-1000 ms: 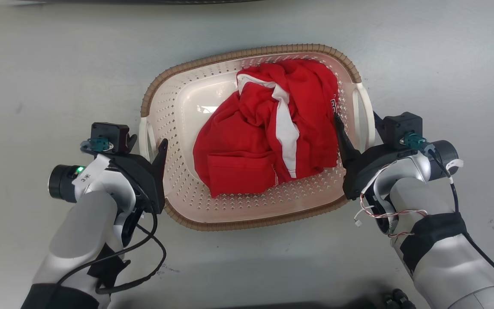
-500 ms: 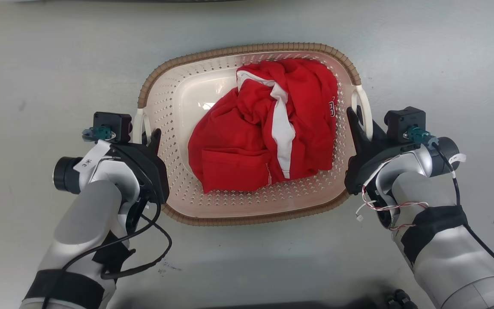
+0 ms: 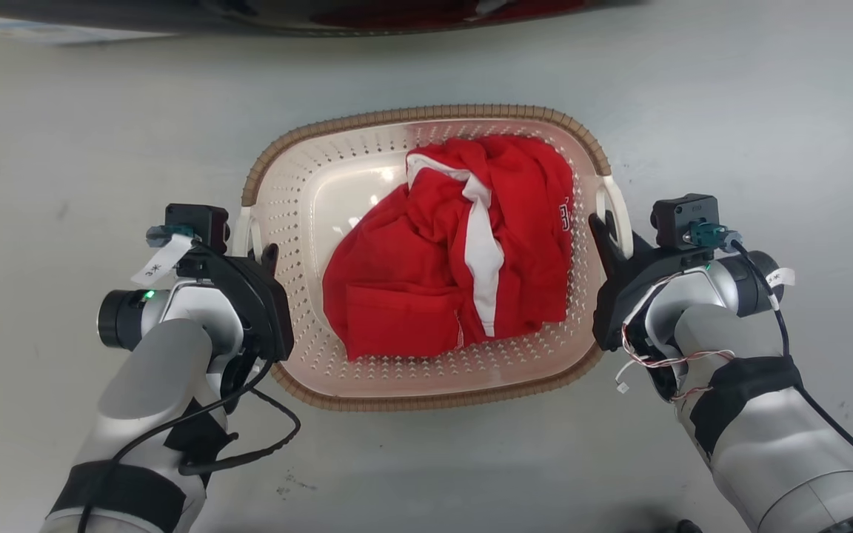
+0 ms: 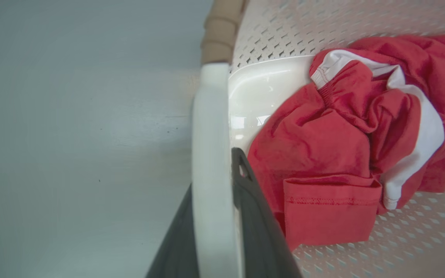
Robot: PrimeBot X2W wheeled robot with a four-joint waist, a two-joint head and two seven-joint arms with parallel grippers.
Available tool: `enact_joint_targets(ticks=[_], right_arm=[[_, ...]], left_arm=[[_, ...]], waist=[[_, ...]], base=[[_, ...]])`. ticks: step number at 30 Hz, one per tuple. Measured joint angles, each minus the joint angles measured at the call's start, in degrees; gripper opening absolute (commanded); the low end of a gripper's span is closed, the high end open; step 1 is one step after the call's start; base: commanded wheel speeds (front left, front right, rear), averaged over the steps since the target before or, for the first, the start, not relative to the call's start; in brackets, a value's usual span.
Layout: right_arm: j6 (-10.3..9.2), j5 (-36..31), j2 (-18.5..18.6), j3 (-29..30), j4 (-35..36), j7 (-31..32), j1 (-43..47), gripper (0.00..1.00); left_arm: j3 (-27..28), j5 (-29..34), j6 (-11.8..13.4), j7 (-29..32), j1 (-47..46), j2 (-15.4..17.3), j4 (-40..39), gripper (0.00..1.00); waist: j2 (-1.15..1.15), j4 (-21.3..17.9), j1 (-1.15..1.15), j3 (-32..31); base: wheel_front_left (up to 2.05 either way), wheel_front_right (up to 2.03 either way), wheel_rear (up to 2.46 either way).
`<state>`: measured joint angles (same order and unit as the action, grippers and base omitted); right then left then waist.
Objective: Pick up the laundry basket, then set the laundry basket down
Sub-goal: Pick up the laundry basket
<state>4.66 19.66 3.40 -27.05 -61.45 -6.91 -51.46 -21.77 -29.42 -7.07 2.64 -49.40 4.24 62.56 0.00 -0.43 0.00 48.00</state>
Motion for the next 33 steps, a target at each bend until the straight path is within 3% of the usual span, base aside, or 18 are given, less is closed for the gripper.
enact_joint_targets(ticks=[11,33], right_arm=[[1.14,3.83,-0.12,-1.88,-2.98,6.12,0.02,0.0],[2.23,12.72,-0.23,-6.79,-5.05,17.85,3.95,0.0]], left_arm=[[-1.18,-3.36,-0.01,4.69,-0.68,-0.89,3.26,0.0],[-3.1,-12.43,0.0,19.61,3.28,-1.08,6.19,0.0]], waist=[[0.0,-0.36,0.0,-5.95],[0.0,-0.63,0.0,-24.0]], base=[[0.0,0.0,0.0],[0.0,0.0,0.0]])
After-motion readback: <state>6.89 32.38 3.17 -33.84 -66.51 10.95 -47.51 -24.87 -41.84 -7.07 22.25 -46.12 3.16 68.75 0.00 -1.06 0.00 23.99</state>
